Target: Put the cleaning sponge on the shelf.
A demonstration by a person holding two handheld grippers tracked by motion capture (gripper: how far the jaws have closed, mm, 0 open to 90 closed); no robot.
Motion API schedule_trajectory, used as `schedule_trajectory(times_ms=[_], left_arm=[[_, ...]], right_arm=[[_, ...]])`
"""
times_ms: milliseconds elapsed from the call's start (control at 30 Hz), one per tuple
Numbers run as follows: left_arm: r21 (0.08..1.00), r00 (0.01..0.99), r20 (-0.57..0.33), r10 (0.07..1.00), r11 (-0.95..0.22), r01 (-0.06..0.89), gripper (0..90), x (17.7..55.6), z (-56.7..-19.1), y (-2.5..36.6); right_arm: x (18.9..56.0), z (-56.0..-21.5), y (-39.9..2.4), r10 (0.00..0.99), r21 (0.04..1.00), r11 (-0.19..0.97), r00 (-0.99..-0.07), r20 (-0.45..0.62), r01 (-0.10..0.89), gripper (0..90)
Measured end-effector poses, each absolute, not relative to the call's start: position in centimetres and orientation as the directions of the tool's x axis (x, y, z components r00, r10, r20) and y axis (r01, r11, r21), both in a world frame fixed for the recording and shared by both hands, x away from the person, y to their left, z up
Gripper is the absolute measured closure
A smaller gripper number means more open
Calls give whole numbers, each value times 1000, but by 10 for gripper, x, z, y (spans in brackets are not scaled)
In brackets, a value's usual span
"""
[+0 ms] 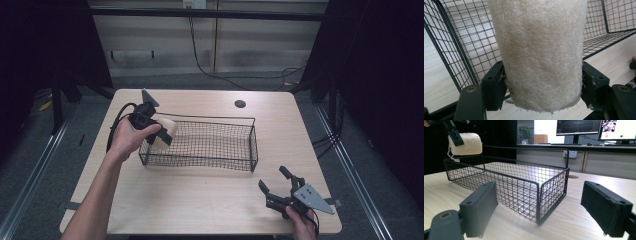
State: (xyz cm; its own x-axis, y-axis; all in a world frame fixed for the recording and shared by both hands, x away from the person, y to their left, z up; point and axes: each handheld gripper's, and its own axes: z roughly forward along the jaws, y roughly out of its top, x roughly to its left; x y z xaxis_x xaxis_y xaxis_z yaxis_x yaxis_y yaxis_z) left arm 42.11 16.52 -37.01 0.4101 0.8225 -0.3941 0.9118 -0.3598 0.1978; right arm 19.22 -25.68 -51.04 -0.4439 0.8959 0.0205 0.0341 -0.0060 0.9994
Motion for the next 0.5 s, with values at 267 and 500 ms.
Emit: schedule_trajectory(times_ms=[267,500], left_arm=[[186,391,-382,837,-344,920,320,423,-375,168],[176,380,-366,850,-337,925,320,422,-381,167]], right_arm=[[192,-510,-257,896,999,-5,-443,20,34,130],[192,-510,-257,896,999,-6,-444,21,34,130]])
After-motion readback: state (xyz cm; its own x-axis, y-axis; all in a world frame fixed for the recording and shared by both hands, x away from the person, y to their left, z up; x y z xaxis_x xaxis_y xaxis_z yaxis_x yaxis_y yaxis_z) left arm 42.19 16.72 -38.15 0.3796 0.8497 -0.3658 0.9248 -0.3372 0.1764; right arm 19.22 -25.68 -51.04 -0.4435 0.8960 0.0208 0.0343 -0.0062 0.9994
